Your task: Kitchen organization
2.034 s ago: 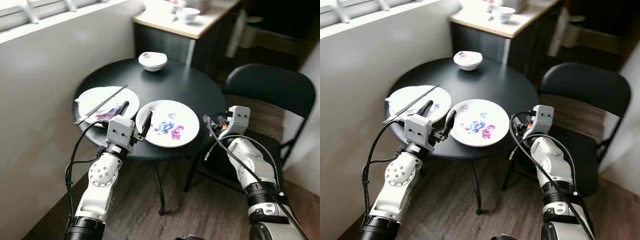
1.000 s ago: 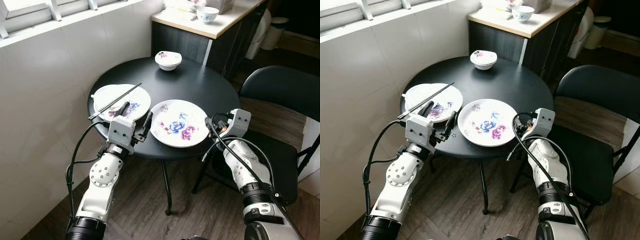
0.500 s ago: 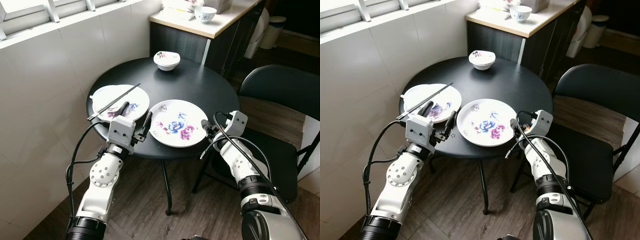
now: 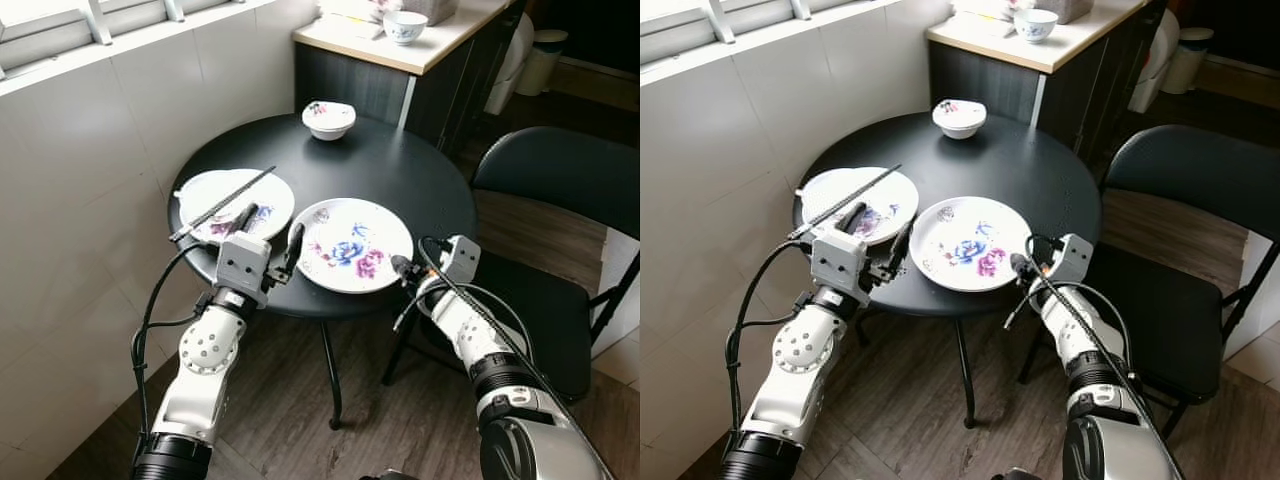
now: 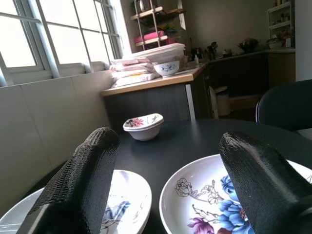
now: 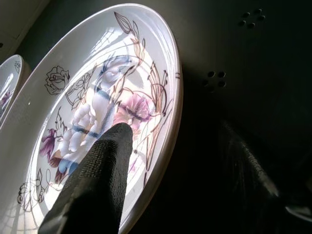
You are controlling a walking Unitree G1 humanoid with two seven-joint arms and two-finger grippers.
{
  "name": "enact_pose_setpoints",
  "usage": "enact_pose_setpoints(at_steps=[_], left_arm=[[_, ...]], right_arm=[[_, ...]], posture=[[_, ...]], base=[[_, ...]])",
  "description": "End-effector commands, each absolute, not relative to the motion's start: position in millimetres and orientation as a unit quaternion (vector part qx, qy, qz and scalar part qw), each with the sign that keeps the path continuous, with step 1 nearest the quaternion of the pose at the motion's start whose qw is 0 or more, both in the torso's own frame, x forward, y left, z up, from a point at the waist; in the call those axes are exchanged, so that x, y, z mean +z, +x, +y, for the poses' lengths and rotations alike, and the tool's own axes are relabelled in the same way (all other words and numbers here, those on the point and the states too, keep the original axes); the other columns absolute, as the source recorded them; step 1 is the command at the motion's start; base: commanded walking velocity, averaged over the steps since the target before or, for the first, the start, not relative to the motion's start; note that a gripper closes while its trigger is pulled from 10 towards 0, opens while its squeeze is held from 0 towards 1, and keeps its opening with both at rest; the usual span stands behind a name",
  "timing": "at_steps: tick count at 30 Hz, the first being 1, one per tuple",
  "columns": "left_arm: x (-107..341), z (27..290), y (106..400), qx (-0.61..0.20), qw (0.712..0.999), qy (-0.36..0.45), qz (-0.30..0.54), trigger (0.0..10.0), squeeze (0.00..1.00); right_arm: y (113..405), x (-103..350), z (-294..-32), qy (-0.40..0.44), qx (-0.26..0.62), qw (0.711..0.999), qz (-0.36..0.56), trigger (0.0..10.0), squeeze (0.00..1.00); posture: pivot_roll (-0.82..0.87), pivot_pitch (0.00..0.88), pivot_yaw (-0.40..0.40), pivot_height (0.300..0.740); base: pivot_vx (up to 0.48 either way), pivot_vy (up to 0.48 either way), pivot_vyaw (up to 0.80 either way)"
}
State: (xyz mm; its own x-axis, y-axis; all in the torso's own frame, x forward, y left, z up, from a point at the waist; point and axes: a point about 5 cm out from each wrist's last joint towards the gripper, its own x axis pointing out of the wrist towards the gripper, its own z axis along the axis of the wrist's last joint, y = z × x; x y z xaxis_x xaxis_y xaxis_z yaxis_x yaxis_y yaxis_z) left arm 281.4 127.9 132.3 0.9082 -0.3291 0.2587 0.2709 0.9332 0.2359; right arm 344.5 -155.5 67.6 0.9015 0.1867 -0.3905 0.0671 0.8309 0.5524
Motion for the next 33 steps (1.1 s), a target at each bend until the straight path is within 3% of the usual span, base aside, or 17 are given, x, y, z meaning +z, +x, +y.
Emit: enact_pose_setpoints(at_steps=[1, 7, 8, 9, 10, 11, 12, 20, 33], left_arm=[[130.2, 125.1, 282.9, -0.164, 0.971, 0.105, -0.141, 10.0, 0.0], [129.4, 124.5, 283.2, -0.165, 0.971, 0.105, -0.138, 10.0, 0.0], [128.8, 124.1, 283.3, -0.166, 0.971, 0.106, -0.137, 10.0, 0.0], [128.7, 124.0, 283.3, -0.166, 0.971, 0.106, -0.136, 10.0, 0.0], [128.6, 124.0, 283.4, -0.166, 0.971, 0.106, -0.136, 10.0, 0.0], [128.8, 124.2, 283.4, -0.165, 0.971, 0.107, -0.137, 10.0, 0.0], [128.8, 124.2, 283.5, -0.164, 0.971, 0.106, -0.137, 10.0, 0.0], [127.7, 125.6, 284.1, -0.163, 0.972, 0.108, -0.134, 10.0, 0.0], [127.4, 125.3, 284.5, -0.164, 0.971, 0.109, -0.133, 10.0, 0.0]], right_arm=[[346.6, 69.2, -154.5, 0.292, 0.038, 0.929, 0.225, 10.0, 0.0], [346.7, 67.9, -152.7, 0.303, 0.044, 0.922, 0.235, 10.0, 0.0], [346.5, 67.4, -152.5, 0.309, 0.044, 0.92, 0.236, 4.2, 0.0], [346.5, 67.2, -152.5, 0.311, 0.044, 0.92, 0.236, 4.2, 0.0], [346.5, 67.0, -152.8, 0.313, 0.043, 0.919, 0.236, 2.5, 0.0], [346.1, 65.8, -154.1, 0.311, 0.038, 0.919, 0.238, 1.9, 0.0], [345.7, 64.8, -154.7, 0.312, 0.035, 0.919, 0.24, 0.0, 0.0], [345.9, 62.2, -157.2, 0.33, 0.019, 0.91, 0.25, 0.0, 0.0], [348.8, 73.0, -165.3, 0.331, -0.042, 0.922, 0.198, 0.0, 0.0]], posture=[[0.0, 0.0, -0.061, 0.74], [0.0, 0.0, -0.061, 0.74], [0.0, 0.0, -0.06, 0.74], [0.0, 0.0, -0.06, 0.74], [0.0, 0.0, -0.06, 0.74], [0.0, 0.0, -0.06, 0.74], [0.0, 0.0, -0.061, 0.74], [0.0, 0.0, -0.062, 0.74], [0.0, 0.0, -0.057, 0.74]], base=[[0.0, 0.0, 0.0], [0.0, 0.0, 0.0], [0.0, 0.0, 0.0], [0.0, 0.0, 0.0], [0.0, 0.0, 0.0], [0.0, 0.0, 0.0], [0.0, 0.0, 0.0], [0.0, 0.0, 0.0], [0.0, 0.0, 0.0]])
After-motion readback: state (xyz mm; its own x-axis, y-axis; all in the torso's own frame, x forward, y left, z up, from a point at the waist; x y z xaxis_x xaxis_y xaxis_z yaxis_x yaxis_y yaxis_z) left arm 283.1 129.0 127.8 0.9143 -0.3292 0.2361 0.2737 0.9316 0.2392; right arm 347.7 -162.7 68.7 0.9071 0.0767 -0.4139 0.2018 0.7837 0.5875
